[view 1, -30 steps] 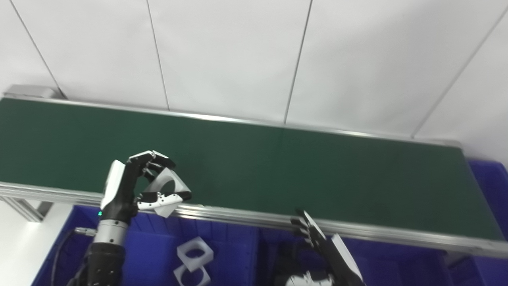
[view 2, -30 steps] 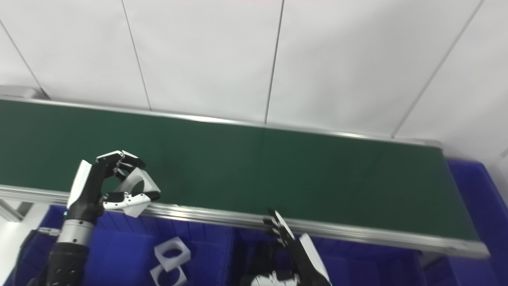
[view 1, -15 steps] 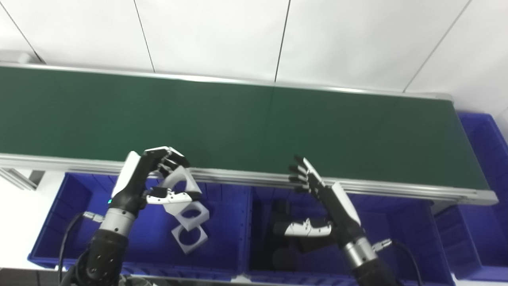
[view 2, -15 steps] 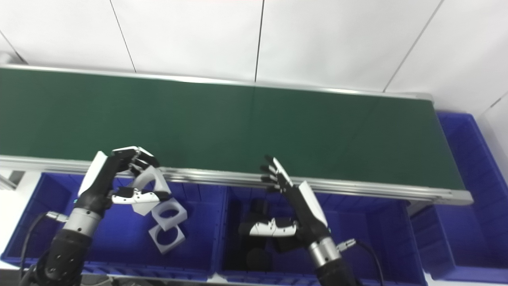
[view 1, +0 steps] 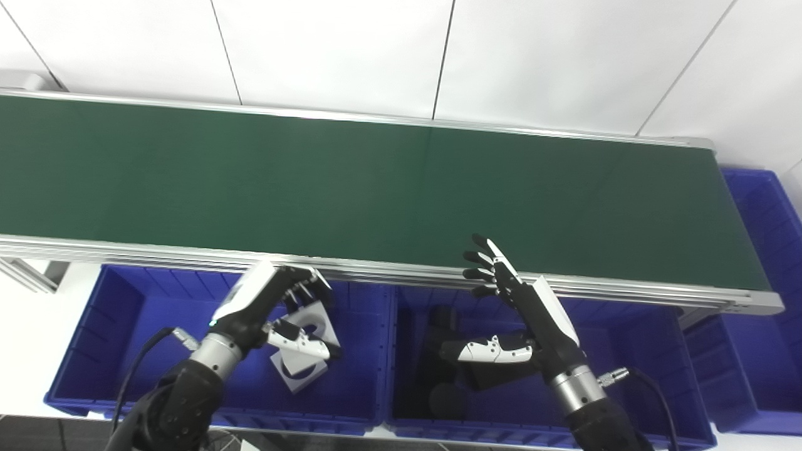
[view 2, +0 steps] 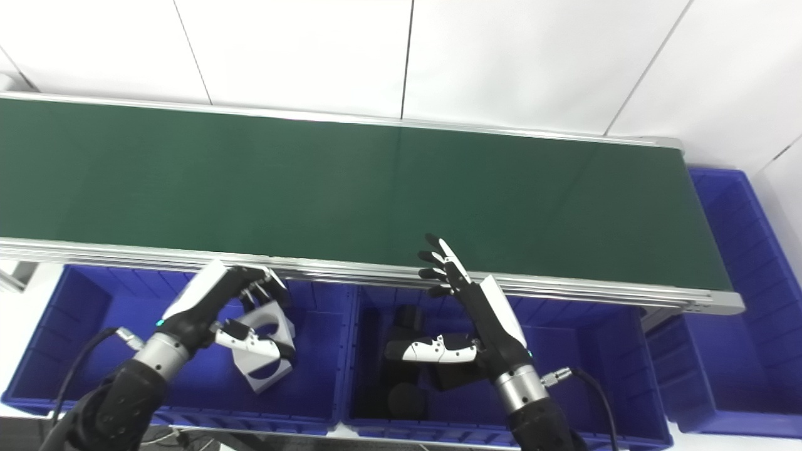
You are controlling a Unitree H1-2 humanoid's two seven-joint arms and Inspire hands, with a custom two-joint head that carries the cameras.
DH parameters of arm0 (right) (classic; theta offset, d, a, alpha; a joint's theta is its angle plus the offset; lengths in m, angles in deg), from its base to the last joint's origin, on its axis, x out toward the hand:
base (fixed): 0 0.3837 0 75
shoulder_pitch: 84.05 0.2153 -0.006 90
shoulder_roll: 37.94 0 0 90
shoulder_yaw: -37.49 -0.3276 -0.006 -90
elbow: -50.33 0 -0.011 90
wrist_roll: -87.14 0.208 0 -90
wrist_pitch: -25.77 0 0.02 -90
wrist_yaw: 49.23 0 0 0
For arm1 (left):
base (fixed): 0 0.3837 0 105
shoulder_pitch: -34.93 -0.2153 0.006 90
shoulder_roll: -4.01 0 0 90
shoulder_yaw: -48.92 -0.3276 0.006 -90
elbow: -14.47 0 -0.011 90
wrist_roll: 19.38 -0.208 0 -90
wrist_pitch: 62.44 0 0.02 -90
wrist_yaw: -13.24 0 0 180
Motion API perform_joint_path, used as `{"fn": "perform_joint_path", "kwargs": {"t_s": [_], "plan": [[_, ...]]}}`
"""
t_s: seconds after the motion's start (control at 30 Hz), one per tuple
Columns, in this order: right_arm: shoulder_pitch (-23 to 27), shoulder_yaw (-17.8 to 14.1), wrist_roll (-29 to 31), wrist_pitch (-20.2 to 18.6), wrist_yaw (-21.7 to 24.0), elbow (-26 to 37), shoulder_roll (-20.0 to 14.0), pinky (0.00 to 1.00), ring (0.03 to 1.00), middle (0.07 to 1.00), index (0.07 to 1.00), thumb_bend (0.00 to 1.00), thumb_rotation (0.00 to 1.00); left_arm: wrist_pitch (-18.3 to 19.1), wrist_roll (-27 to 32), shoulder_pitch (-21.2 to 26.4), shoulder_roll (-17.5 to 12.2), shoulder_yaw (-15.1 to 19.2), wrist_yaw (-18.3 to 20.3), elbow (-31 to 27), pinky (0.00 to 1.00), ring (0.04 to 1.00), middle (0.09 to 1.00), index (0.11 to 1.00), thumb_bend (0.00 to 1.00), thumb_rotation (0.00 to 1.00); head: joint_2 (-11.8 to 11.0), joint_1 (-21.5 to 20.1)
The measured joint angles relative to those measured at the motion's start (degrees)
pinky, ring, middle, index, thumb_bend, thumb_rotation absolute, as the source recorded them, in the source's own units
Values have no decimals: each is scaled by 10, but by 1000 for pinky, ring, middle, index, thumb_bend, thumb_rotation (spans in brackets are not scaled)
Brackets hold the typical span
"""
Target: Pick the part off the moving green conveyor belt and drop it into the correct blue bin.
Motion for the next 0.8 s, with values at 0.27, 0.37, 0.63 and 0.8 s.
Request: {"fn": "perform_joint_path", "kwargs": {"t_s": [0.27, 0.37, 0.63, 0.8], "plan": [[0, 0, -1, 0, 3, 0, 1, 702, 815, 891, 974, 874, 329, 66, -68, 25, -37, -41, 79, -22, 541, 688, 767, 692, 582, 26, 0, -4], [0, 0, -2, 0, 3, 0, 3, 705, 819, 893, 975, 875, 332, 85, -96, 32, -46, -55, 106, -24, 589, 772, 836, 812, 659, 62, 2, -5], [0, 2, -2, -11, 9, 5, 3, 716, 836, 910, 981, 880, 324, 88, -100, 33, -49, -54, 114, -30, 725, 855, 903, 898, 800, 174, 4, -8], [0, 6, 3, -43, 32, 19, -2, 727, 851, 922, 983, 906, 308, 87, -78, 33, -49, -47, 116, -29, 720, 858, 912, 904, 906, 276, 2, -11]]}}
